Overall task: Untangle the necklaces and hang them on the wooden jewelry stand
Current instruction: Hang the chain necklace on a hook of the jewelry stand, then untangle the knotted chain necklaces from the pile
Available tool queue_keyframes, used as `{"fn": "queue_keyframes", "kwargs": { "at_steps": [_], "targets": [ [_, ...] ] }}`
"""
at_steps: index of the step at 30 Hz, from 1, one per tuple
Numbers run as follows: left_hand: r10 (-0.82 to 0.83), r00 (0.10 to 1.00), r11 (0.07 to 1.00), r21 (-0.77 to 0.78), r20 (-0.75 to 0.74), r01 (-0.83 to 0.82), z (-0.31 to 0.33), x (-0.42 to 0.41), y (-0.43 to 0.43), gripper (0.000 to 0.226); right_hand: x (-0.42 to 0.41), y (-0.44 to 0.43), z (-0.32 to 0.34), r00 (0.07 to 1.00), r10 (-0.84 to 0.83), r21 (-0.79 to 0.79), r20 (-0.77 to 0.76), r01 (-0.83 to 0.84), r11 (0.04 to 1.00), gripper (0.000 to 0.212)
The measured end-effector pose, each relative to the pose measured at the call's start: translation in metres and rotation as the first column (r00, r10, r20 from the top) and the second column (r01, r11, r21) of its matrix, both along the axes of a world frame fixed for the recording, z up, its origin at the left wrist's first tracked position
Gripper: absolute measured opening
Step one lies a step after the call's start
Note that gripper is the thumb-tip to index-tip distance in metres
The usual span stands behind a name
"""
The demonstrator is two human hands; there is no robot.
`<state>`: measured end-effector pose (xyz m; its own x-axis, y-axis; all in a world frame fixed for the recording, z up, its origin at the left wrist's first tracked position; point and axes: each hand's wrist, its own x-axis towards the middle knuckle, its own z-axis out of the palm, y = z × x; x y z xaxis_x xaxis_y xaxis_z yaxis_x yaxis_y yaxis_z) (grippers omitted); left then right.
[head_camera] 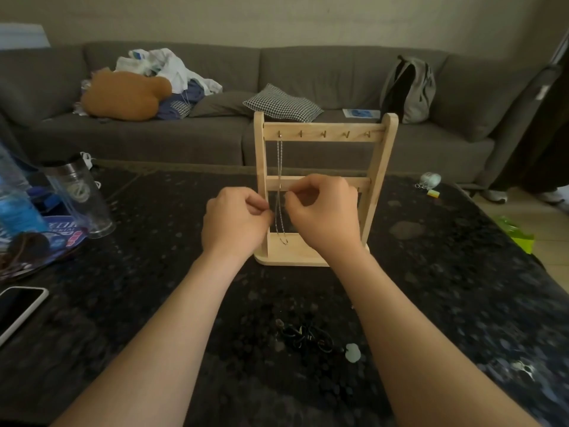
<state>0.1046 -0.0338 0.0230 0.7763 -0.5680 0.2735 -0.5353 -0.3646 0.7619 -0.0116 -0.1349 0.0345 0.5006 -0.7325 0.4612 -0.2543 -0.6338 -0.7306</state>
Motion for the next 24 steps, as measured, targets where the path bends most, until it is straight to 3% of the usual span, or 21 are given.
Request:
{"fn": "queue_keyframes", "kwargs": {
  "at_steps": [5,8,11,14,18,24],
  "targets": [
    [-0.149,0.989,0.926,0.352,0.017,0.134,-0.013,-0.014,0.009,0.016,-0.022,0.004,-0.006,0.994,0.009,0.054,-0.113,-0.003,0.999,0.013],
    [-0.305,0.952,0.813,0.518,-0.013,0.267,-0.016,-0.026,0.016,0.02,-0.039,0.008,-0.014,0.969,0.071,0.105,-0.235,-0.048,0.993,0.016],
    [-0.471,0.875,0.64,0.641,-0.107,0.423,-0.019,-0.04,0.025,0.024,-0.064,0.008,-0.024,0.897,0.135,0.103,-0.421,-0.101,0.99,0.03],
    [-0.565,0.809,0.523,0.687,-0.164,0.505,-0.023,-0.055,0.029,0.033,-0.086,0.0,-0.031,0.775,0.153,0.097,-0.613,-0.119,0.988,0.033],
    [-0.62,0.762,0.494,0.662,-0.186,0.563,-0.023,-0.074,0.026,0.039,-0.107,-0.016,-0.038,0.686,0.11,0.103,-0.719,-0.052,0.993,0.009],
    [-0.649,0.73,0.394,0.726,-0.215,0.564,-0.026,-0.088,0.018,0.031,-0.119,-0.029,-0.049,0.585,0.116,0.134,-0.802,-0.012,0.991,0.026]
  ]
}}
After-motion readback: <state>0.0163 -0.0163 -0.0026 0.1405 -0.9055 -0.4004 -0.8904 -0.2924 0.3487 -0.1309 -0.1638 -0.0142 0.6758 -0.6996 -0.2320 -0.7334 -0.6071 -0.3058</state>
